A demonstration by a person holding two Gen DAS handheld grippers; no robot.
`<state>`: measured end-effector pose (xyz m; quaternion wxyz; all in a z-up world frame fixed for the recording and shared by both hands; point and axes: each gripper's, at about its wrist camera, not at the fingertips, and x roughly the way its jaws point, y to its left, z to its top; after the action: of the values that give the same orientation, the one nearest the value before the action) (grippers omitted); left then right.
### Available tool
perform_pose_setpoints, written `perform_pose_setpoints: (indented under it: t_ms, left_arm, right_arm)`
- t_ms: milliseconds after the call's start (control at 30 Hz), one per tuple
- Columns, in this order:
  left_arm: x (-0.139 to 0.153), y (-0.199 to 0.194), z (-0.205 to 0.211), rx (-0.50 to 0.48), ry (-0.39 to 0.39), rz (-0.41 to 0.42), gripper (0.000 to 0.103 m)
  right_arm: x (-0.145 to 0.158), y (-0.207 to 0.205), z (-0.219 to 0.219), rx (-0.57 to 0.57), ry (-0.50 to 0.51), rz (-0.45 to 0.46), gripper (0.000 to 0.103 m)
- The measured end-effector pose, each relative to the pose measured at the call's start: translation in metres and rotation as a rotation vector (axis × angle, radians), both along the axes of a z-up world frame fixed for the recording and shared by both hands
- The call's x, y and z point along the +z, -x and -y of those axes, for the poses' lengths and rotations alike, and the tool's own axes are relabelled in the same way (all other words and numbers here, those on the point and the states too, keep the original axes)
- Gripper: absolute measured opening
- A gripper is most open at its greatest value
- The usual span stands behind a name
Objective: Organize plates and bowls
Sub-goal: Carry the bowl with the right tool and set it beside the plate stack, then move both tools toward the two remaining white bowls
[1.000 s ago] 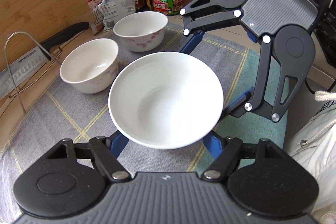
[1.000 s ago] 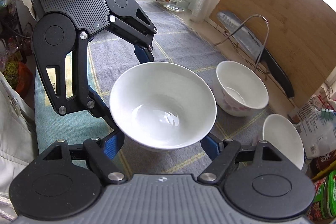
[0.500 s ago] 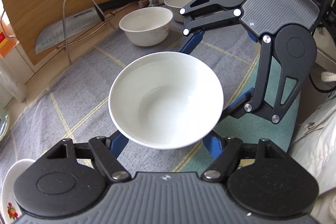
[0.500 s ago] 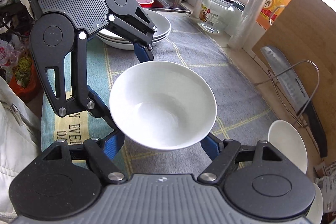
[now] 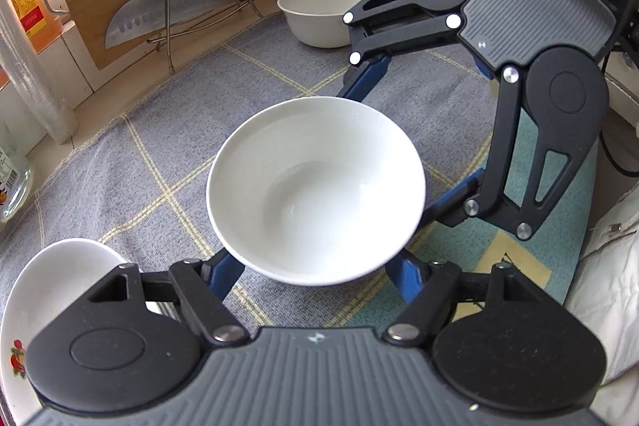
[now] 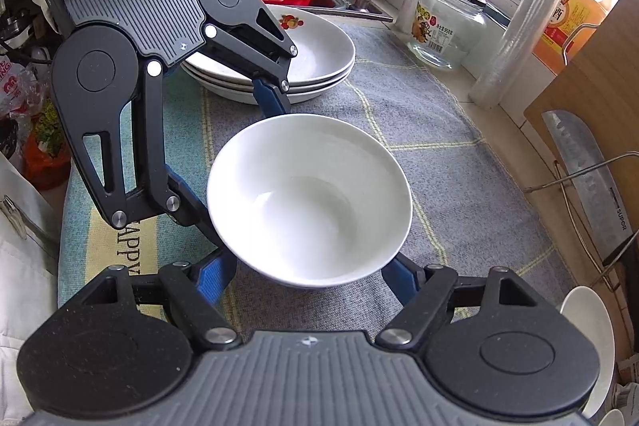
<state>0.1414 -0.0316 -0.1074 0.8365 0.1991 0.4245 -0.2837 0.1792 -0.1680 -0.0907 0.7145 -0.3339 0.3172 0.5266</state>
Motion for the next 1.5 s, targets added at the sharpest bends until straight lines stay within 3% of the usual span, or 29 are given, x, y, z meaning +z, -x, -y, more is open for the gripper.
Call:
perform_pose_setpoints:
  t_ms: [267, 400, 600, 967, 1067, 1200, 1333, 1500]
  left_arm:
    - [-0.003, 0.001, -0.001, -0.012, 0.010, 0.016, 0.077]
    - [-0.003, 0.000, -0.002, 0.009, 0.025, 0.021, 0.088]
    - [0.000, 0.006, -0.006, 0.066, 0.046, 0.028, 0.095]
    - [0.033, 0.031, -0.008, 0.269, 0.178, 0.103, 0.102]
    - [0.039, 0.029, 0.008, 0.285, 0.220, 0.134, 0.102]
    - [0.042, 0.022, 0.040, 0.292, 0.219, 0.178, 0.102]
    - [0.045, 0.008, 0.066, 0.305, 0.251, 0.173, 0.102]
    - [0.044, -0.011, 0.099, 0.323, 0.229, 0.183, 0.102]
  right_arm:
    - [-0.002, -0.001, 0.000, -0.013, 0.004, -0.026, 0.086]
    - [-0.002, 0.002, 0.004, -0.024, -0.013, -0.019, 0.103]
    - [-0.001, 0.002, 0.015, -0.081, -0.005, -0.023, 0.103]
    - [0.012, 0.006, 0.077, -0.396, -0.125, -0.104, 0.103]
    - [0.012, 0.004, 0.094, -0.518, -0.138, -0.083, 0.103]
    - [0.010, 0.000, 0.116, -0.668, -0.127, -0.031, 0.103]
    - [0.010, -0.003, 0.148, -0.783, -0.131, -0.003, 0.103]
    - [0.005, -0.007, 0.190, -0.914, -0.119, 0.021, 0.103]
